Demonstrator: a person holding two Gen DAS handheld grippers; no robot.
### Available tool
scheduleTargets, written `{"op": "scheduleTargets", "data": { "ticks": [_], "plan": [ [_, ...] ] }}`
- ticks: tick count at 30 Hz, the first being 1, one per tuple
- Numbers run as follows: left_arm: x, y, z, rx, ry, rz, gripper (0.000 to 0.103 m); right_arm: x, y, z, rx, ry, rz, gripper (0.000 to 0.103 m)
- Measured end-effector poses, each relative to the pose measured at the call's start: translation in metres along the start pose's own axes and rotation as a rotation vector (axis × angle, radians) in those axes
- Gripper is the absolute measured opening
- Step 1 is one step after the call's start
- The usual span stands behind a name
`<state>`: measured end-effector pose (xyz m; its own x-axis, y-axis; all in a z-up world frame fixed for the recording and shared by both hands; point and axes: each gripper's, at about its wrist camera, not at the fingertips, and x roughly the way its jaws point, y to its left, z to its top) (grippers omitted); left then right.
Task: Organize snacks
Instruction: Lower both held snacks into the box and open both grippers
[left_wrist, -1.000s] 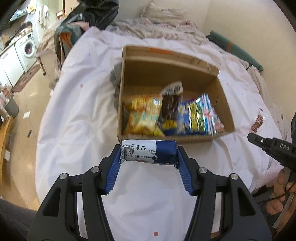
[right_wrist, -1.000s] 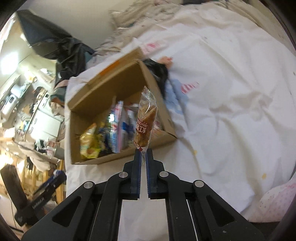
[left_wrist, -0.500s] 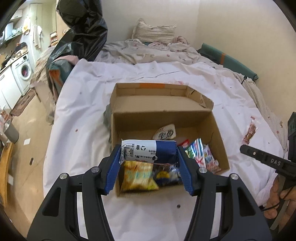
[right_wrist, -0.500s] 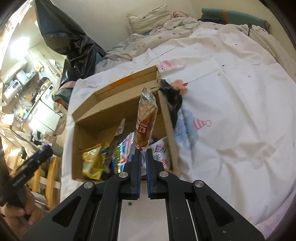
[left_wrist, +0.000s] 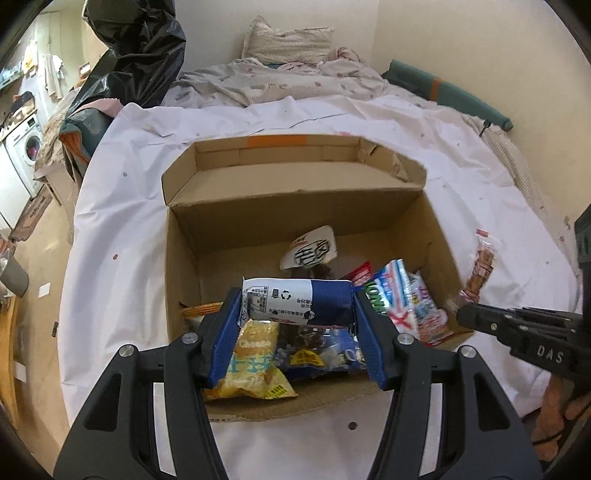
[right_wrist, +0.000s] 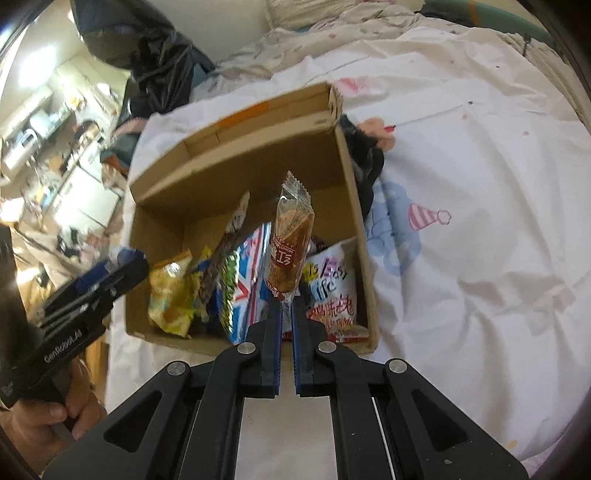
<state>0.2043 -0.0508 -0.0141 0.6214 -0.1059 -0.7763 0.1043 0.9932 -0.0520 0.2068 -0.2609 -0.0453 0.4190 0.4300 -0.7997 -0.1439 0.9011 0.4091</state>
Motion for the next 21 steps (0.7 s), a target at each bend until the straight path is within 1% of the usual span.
{"op": "scheduleTargets", "data": {
  "ticks": [3,7,13,15,17,19,21],
  "plan": [
    [0.008,0.003,-0.001,-0.006,0.012,0.001,0.054,0.011,0.003,-0.002,-0.004,0.041,-0.017,0.005],
    [0.012,0.005,-0.002,-0.011,0.017,0.010,0.055,0.018,0.010,-0.003,-0.035,0.061,-0.016,0.005],
    [0.018,0.007,-0.002,-0.029,0.031,0.014,0.055,0.027,0.014,-0.007,-0.048,0.097,-0.023,0.005],
    [0.019,0.007,-0.002,-0.032,0.035,0.013,0.057,0.027,0.015,-0.008,-0.057,0.101,-0.026,0.006],
    [0.019,0.007,-0.003,-0.031,0.031,0.017,0.057,0.027,0.014,-0.009,-0.057,0.105,-0.029,0.006],
    [0.015,0.007,-0.003,-0.033,0.005,0.022,0.058,0.026,0.013,-0.009,-0.053,0.100,-0.034,0.006],
    [0.014,0.007,-0.004,-0.034,-0.004,0.019,0.059,0.025,0.013,-0.008,-0.051,0.098,-0.030,0.007]
  ]
}}
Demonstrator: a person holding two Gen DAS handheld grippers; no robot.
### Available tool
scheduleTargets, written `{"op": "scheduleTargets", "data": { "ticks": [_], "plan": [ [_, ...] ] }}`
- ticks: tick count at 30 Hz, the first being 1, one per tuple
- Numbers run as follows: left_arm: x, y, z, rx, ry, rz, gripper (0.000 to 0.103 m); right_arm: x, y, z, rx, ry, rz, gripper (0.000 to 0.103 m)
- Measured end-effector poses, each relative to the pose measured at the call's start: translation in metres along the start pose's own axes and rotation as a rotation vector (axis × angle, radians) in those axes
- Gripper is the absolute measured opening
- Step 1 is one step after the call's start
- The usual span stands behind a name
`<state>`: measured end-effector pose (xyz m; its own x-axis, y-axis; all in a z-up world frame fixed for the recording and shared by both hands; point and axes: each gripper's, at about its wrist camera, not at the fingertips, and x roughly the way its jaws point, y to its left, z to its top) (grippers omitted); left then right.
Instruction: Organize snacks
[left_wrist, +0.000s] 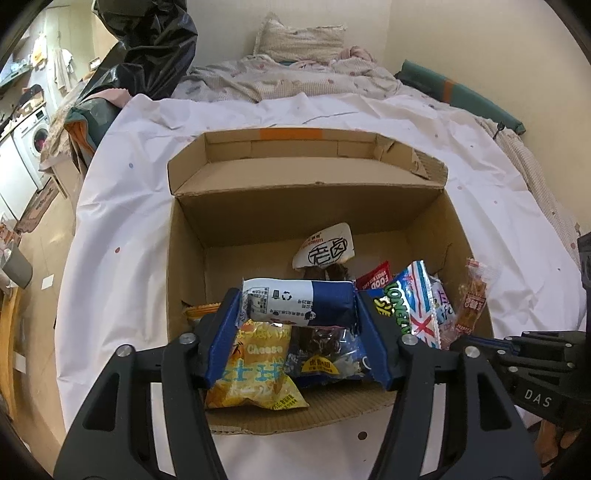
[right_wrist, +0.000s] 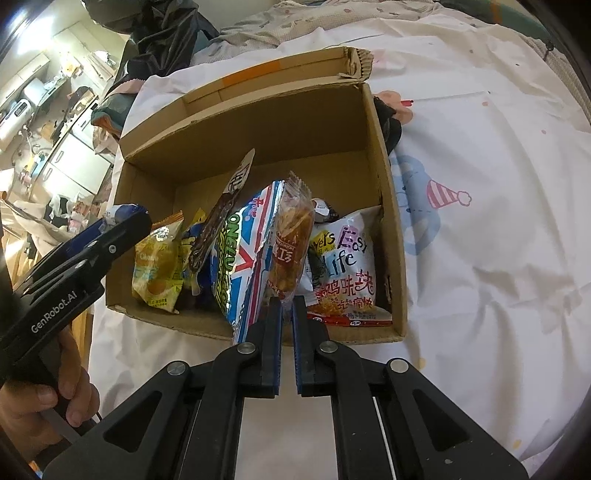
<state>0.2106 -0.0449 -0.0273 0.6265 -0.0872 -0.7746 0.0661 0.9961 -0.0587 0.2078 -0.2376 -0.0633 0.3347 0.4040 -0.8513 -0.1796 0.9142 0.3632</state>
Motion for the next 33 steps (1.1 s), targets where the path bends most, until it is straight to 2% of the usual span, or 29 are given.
{"op": "scheduleTargets", "data": {
  "ticks": [1,5,9,15,18,20,21,22,29,33],
  "plan": [
    [0.000,0.000,0.000,-0.004,0.001,-0.005,0.059,0.000,0.001,0.000,0.000,0.000,0.003,0.008],
    [-0.002,0.003,-0.001,-0.017,0.003,0.010,0.072,0.000,0.002,0.000,0.002,0.003,0.007,0.010],
    [-0.004,0.007,-0.002,-0.047,0.015,-0.002,0.092,0.000,0.004,-0.001,-0.011,0.000,-0.036,0.010],
    [-0.012,0.015,-0.002,-0.081,-0.008,-0.009,0.093,-0.003,0.003,0.000,-0.010,-0.015,-0.043,0.011],
    [-0.027,0.020,-0.002,-0.092,-0.070,-0.013,0.093,-0.010,0.002,0.001,0.002,-0.035,-0.034,0.022],
    [-0.036,0.022,-0.001,-0.090,-0.104,-0.001,0.093,-0.014,0.003,0.001,0.007,-0.050,-0.019,0.042],
    [-0.038,0.023,0.000,-0.090,-0.111,0.005,0.093,-0.017,0.005,0.001,0.008,-0.060,-0.018,0.068],
    [-0.042,0.025,0.000,-0.091,-0.117,0.009,0.093,-0.022,0.006,0.000,0.007,-0.088,-0.020,0.083],
    [-0.067,0.036,-0.005,-0.106,-0.172,0.033,0.093,-0.043,0.016,-0.007,-0.010,-0.178,-0.010,0.087],
    [-0.081,0.039,-0.013,-0.103,-0.191,0.046,0.093,-0.062,0.020,-0.013,0.004,-0.250,-0.004,0.094]
  ]
}}
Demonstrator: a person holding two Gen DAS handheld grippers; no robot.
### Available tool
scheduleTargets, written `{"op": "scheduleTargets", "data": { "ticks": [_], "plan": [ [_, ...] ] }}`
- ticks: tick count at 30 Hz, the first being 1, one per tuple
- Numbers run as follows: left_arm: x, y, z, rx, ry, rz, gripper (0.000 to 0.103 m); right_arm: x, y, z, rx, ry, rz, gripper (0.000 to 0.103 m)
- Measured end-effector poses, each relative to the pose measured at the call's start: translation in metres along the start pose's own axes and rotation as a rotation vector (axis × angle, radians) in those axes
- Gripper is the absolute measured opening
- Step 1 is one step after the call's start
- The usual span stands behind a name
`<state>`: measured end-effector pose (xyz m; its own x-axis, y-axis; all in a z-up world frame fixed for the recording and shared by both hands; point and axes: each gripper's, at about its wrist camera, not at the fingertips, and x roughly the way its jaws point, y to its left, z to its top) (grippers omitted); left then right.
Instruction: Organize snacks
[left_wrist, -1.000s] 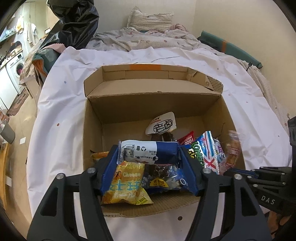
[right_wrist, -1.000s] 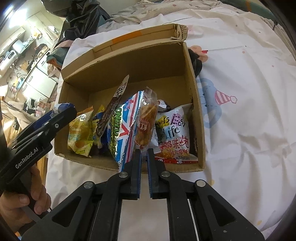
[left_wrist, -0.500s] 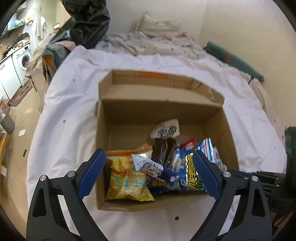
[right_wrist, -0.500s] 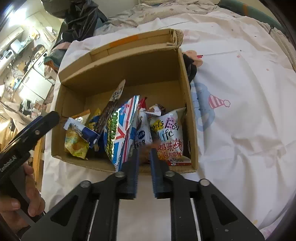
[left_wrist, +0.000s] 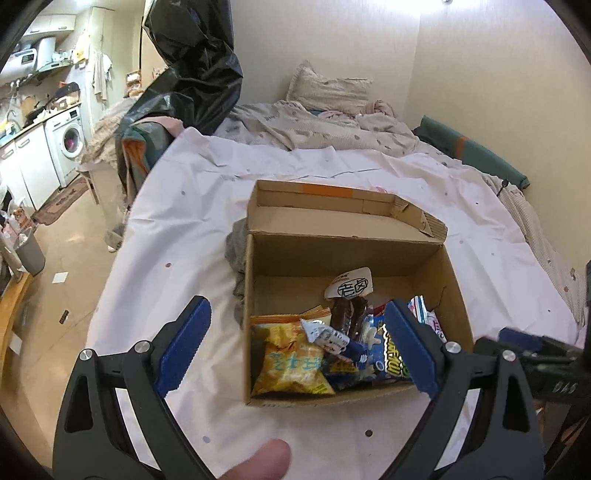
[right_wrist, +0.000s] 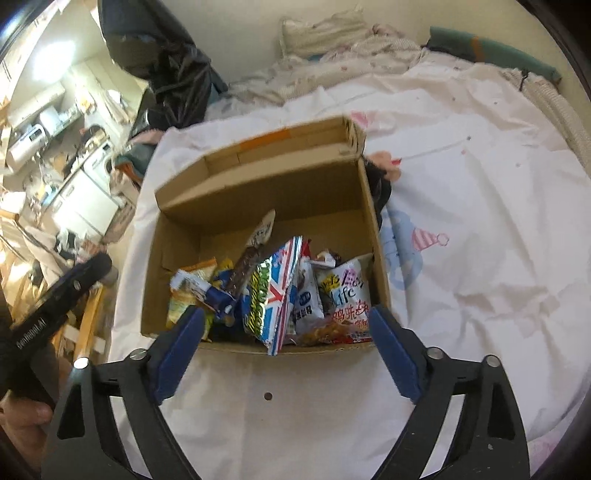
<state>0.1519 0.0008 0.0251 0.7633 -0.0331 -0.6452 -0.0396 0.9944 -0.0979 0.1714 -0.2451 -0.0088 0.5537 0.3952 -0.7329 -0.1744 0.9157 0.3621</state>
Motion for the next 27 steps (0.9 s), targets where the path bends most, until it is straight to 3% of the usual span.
{"op": "scheduleTargets", "data": {
  "ticks": [8,12,21,27],
  "plan": [
    [-0.029,0.007,-0.014,0.016,-0.016,0.007,0.093,-0.036,0.016,-0.012,-0.038,-0.143,-0.036,0.096],
    [-0.043,0.014,-0.025,0.026,-0.010,0.035,0.103,-0.043,0.020,-0.025,-0.039,-0.151,-0.034,0.101],
    [-0.073,0.027,-0.056,0.020,-0.017,0.044,0.103,-0.049,0.036,-0.055,-0.089,-0.183,-0.102,0.103],
    [-0.072,0.025,-0.065,0.008,-0.019,0.049,0.103,-0.049,0.041,-0.067,-0.093,-0.212,-0.155,0.103]
  ]
}}
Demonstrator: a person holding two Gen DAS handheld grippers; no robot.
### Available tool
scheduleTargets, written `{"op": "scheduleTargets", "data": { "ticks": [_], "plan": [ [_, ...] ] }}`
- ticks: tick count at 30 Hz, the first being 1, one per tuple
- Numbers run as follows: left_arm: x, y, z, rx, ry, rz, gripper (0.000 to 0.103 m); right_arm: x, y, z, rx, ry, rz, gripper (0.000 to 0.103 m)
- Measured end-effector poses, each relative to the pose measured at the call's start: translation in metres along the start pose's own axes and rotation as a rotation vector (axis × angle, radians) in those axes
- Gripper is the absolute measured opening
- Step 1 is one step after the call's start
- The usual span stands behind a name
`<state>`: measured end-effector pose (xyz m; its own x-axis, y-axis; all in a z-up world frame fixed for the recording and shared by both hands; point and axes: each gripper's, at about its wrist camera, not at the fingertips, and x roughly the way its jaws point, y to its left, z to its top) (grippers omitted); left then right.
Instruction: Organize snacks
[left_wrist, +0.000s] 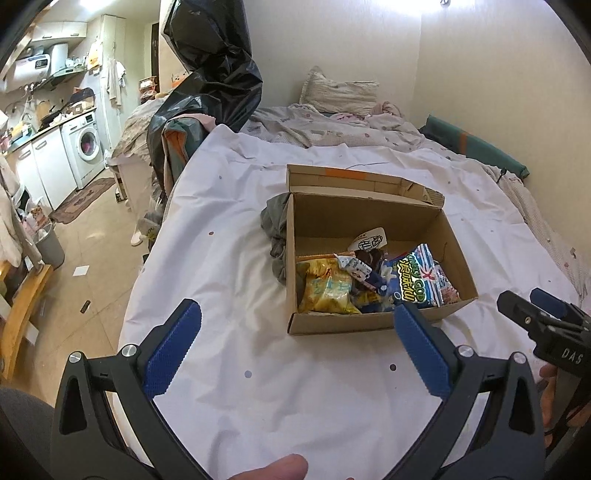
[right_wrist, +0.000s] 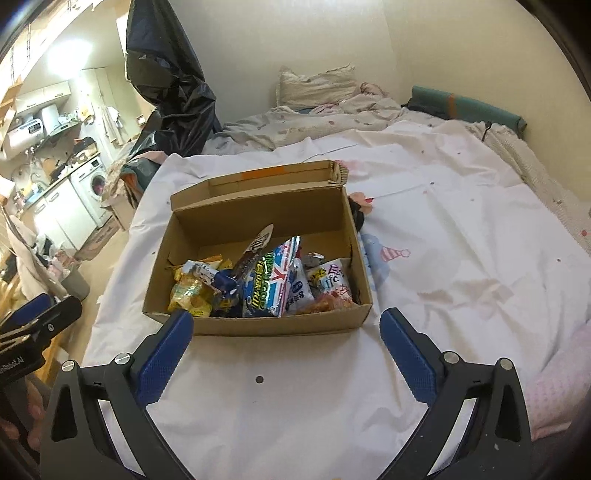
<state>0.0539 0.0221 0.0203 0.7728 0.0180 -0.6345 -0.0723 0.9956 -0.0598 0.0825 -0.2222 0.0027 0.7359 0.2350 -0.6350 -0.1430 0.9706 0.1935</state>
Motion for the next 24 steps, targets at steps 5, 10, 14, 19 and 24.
{"op": "scheduleTargets", "data": {
  "ticks": [5,10,14,19,24],
  "plan": [
    [0.003,-0.007,-0.003,0.033,-0.016,0.020,0.103,0.001,0.008,-0.004,-0.038,-0.023,-0.030,0.103],
    [0.004,-0.013,-0.002,0.038,-0.018,0.010,0.103,0.005,0.013,-0.006,-0.063,-0.033,-0.047,0.103],
    [0.002,-0.014,-0.001,0.037,-0.027,0.005,0.103,0.009,0.013,-0.006,-0.064,-0.024,-0.051,0.103],
    [0.002,-0.013,0.000,0.035,-0.017,0.000,0.103,0.011,0.012,-0.005,-0.055,-0.020,-0.051,0.103],
    [0.002,-0.013,0.000,0.030,-0.019,0.000,0.103,0.012,0.011,-0.005,-0.047,-0.015,-0.053,0.103]
  ]
}}
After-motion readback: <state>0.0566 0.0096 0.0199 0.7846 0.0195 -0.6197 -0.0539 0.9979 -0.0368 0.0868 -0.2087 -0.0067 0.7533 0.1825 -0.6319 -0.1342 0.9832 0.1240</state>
